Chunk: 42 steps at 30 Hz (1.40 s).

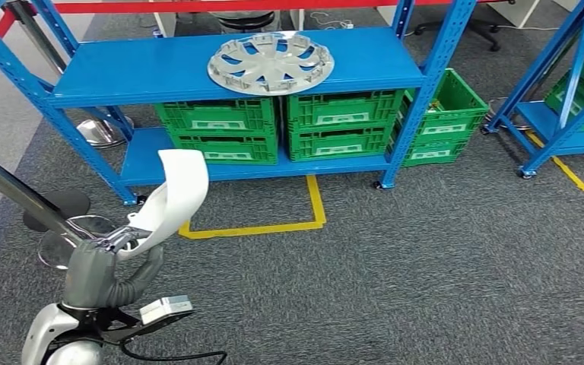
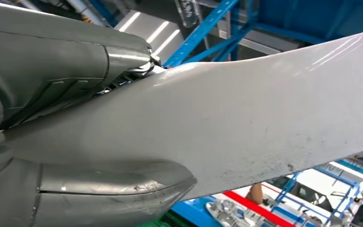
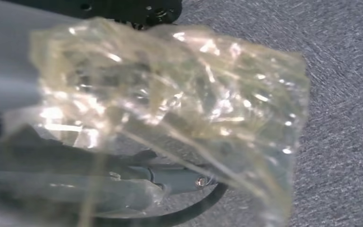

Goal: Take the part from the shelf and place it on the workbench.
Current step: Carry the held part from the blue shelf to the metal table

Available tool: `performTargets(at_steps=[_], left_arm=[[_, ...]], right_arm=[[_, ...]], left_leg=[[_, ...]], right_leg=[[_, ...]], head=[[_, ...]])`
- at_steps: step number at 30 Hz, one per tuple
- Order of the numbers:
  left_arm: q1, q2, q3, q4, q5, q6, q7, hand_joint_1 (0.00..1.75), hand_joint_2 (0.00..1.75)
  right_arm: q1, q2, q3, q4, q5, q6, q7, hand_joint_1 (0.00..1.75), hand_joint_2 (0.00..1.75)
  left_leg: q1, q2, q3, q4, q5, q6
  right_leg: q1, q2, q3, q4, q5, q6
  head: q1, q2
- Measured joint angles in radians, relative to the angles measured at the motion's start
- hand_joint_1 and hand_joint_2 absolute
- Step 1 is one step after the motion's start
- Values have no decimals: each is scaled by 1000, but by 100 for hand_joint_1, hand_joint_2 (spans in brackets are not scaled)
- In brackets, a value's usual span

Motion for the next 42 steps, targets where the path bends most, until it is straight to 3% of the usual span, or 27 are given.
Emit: performTargets(at_steps=[3, 5, 6, 8, 9, 10, 11, 14, 16, 19, 21, 23, 24, 25, 26, 27, 29, 31, 33, 35, 37, 39, 40, 41, 42], left_arm=[[-10, -8, 1, 6, 8, -1, -4, 175, 175], [-17, -13, 2, 9, 10, -1, -6, 175, 175], [-20, -16, 2, 10, 10, -1, -6, 175, 175], [-22, -20, 4, 13, 11, -2, -7, 175, 175], [-23, -22, 4, 16, 11, -2, -7, 175, 175], [-23, -23, 5, 20, 11, -2, -7, 175, 175], [-24, -25, 5, 23, 11, -2, -7, 175, 175], [-28, -29, 7, 32, 11, -3, -7, 175, 175], [-32, -31, 8, 35, 13, -4, -7, 175, 175], [-34, -32, 9, 40, 16, -5, -7, 175, 175], [-35, -32, 9, 44, 17, -5, -7, 175, 175], [-35, -32, 9, 47, 17, -4, -7, 175, 175], [-35, -32, 9, 49, 17, -4, -7, 175, 175], [-34, -32, 9, 51, 17, -4, -7, 175, 175], [-34, -32, 9, 52, 17, -4, -7, 175, 175], [-35, -31, 9, 53, 17, -4, -7, 175, 175], [-35, -31, 9, 54, 17, -4, -7, 175, 175], [-36, -31, 9, 54, 17, -3, -7, 175, 175], [-36, -31, 10, 54, 17, -2, -7, 175, 175], [-36, -31, 11, 54, 17, -1, -7, 175, 175], [-35, -32, 12, 54, 18, -1, -7, 175, 175], [-33, -32, 13, 54, 19, -2, -7, 175, 175], [-32, -31, 14, 55, 19, -2, -7, 175, 175], [-32, -31, 14, 55, 20, -2, -7, 175, 175], [-31, -31, 14, 56, 20, -1, -7, 175, 175]], right_arm=[[2, 2, -14, -1, -3, -3, 4, 0, 0], [3, 1, -22, -1, -3, -5, 6, 0, 0], [3, 1, -25, -2, -3, -6, 8, 0, 0], [4, 1, -32, -2, -3, -9, 16, 0, 0], [6, 1, -36, -2, -3, -11, 20, 0, 0], [7, 1, -40, -2, -2, -13, 25, 0, 0], [9, 1, -44, -3, -1, -14, 28, 0, 0], [9, 1, -54, -6, 3, -13, 30, 0, 0], [8, 2, -60, -8, 6, -11, 29, 0, 0], [13, 2, -68, -8, 11, -13, 32, 0, 0], [15, 2, -71, -8, 14, -16, 33, 0, 0], [16, 2, -72, -10, 14, -17, 33, 0, 0], [16, 2, -73, -10, 15, -17, 33, 0, 0], [17, 2, -75, -10, 15, -17, 33, 0, 0], [17, 2, -76, -10, 15, -17, 33, 0, 0], [18, 2, -77, -10, 15, -17, 33, 0, 0], [18, 4, -79, -10, 17, -14, 33, 0, 0], [17, 8, -79, -11, 20, -11, 32, 0, 0], [17, 9, -80, -12, 22, -9, 31, 0, 0], [17, 9, -80, -14, 24, -9, 30, 0, 0], [17, 9, -80, -14, 28, -7, 30, 0, 0], [17, 10, -82, -15, 32, -5, 28, 0, 0], [17, 10, -83, -15, 34, -4, 27, 0, 0], [17, 10, -85, -15, 35, -4, 26, 0, 0], [17, 10, -87, -15, 36, -4, 26, 0, 0]], left_leg=[[-3, 1, 3, -34, 2, 11], [4, 3, 3, -57, 9, 23], [7, 4, 1, -67, 14, 28], [8, 6, -12, -68, 24, 33], [8, 7, -20, -67, 29, 32], [8, 8, -26, -66, 33, 30], [9, 8, -33, -64, 38, 27], [11, 7, -49, -53, 49, 13], [8, 6, -58, -47, 58, 0], [9, 4, -64, -42, 63, -18], [11, 2, -83, 7, 2, -26], [11, 2, -118, 129, -97, -29], [11, 2, -131, 190, -129, -28], [10, 2, -132, 226, -139, -26], [9, 1, -117, 227, -129, -21], [6, 1, -85, 190, -105, -14], [-3, 0, 2, 57, -55, 10], [-11, -1, 51, -33, -37, 26], [-12, 0, 51, -54, -33, 28], [-6, 2, 42, -67, -20, 32], [1, 5, 26, -74, -3, 36], [0, 6, 6, -73, 11, 38], [0, 7, -4, -73, 19, 36], [0, 7, -12, -72, 25, 34], [1, 7, -18, -71, 31, 31]], right_leg=[[-1, 0, -12, 4, 9, 17], [-1, 3, -32, 30, -19, 27], [-2, 4, -51, 69, -48, 32], [-11, 7, -104, 196, -119, 43], [-14, 6, -124, 252, -139, 49], [-18, 6, -129, 278, -140, 53], [-21, 6, -115, 263, -120, 57], [-29, 8, 3, 64, -38, 65], [-28, 12, 37, -5, -31, 59], [-25, 13, 18, -3, -24, 34], [-25, 9, 5, -4, -9, 13], [-21, 7, -11, -2, 8, 2], [-18, 6, -20, -1, 16, -1], [-14, 6, -30, 2, 23, -3], [-10, 6, -40, 4, 29, -4], [-5, 6, -47, 7, 33, -5], [2, 6, -58, 12, 39, -4], [5, 6, -67, 15, 48, 1], [5, 5, -76, 16, 60, 12], [6, 6, -93, 31, 47, 22], [2, 8, -132, 112, -16, 33], [-6, 8, -178, 247, -91, 45], [-10, 8, -187, 290, -110, 49], [-13, 8, -176, 294, -108, 53], [-15, 7, -143, 255, -89, 56]], head=[[-1, 0], [2, 0], [4, 0], [7, 0], [7, 0], [7, 0], [7, 0], [7, 0], [8, 0], [8, 0], [6, 0], [6, 0], [6, 0], [6, 0], [6, 0], [6, 0], [7, 0], [7, 0], [7, 0], [8, 0], [14, 0], [18, 0], [18, 0], [19, 0], [19, 0]])
